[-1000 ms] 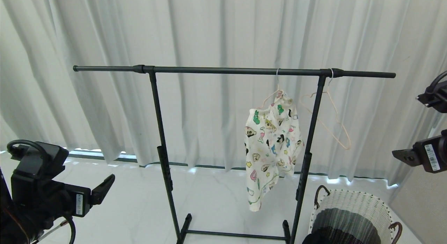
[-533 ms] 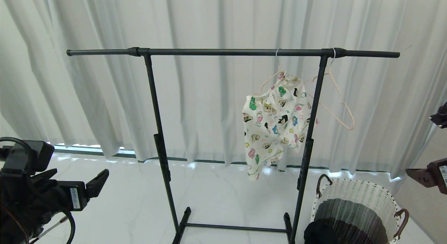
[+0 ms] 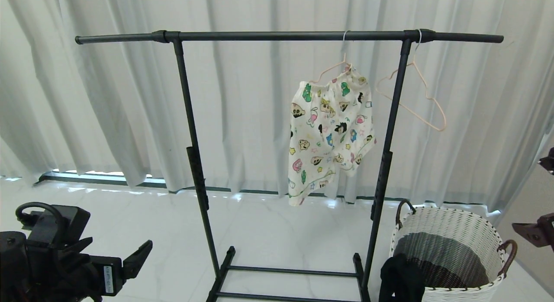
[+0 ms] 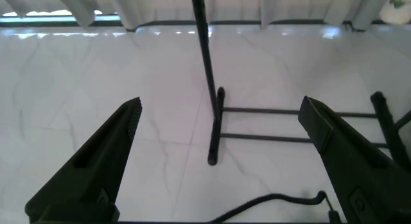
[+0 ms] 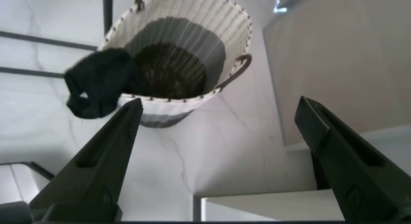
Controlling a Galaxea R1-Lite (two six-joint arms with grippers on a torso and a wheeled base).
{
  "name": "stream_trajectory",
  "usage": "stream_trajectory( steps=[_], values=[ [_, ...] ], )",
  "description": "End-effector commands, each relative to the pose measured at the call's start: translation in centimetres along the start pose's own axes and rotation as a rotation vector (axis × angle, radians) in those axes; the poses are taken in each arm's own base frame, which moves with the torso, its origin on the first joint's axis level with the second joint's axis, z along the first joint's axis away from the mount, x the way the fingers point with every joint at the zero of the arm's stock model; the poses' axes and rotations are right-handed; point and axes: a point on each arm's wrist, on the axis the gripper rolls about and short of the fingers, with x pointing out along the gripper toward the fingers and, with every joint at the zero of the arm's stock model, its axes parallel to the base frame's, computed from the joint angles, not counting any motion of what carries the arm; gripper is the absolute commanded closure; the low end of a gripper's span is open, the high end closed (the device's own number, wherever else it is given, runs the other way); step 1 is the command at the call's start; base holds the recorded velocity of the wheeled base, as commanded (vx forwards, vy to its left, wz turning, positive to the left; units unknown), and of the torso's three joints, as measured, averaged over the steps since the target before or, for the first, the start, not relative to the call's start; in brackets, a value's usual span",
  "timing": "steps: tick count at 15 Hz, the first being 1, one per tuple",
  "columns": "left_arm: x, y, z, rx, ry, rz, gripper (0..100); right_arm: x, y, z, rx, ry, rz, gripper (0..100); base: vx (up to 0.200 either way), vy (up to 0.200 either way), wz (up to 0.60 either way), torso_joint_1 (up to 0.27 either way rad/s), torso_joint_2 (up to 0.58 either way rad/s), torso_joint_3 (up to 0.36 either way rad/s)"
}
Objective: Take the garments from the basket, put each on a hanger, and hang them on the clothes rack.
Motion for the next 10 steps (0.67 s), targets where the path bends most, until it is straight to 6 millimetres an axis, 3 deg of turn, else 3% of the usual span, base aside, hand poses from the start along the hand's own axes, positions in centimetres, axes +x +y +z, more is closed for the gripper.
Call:
stream_trajectory(
  steps=[1,7,10],
  values=[
    [0.4,-0.2,-0.4,0.009,0.038,0.013,0,0.3,-0.2,0.0,0.005,0.014,-0.015,0,0.000,0.000,0.00,-0.139,0.45,0.315],
    [0.6,-0.2,-0.4,0.011,0.041,0.026,0,1.6,-0.3,-1.0,-0.055,0.089,-0.043,0,0.000,0.000,0.00,-0.018,0.10,0.053],
    [0.6,-0.8,0.0,0.029,0.026,-0.011,0,3.2,0.9,-1.8,-0.080,0.113,0.047,0,0.200,0.000,0.00,-0.046,0.07,0.059]
  ],
)
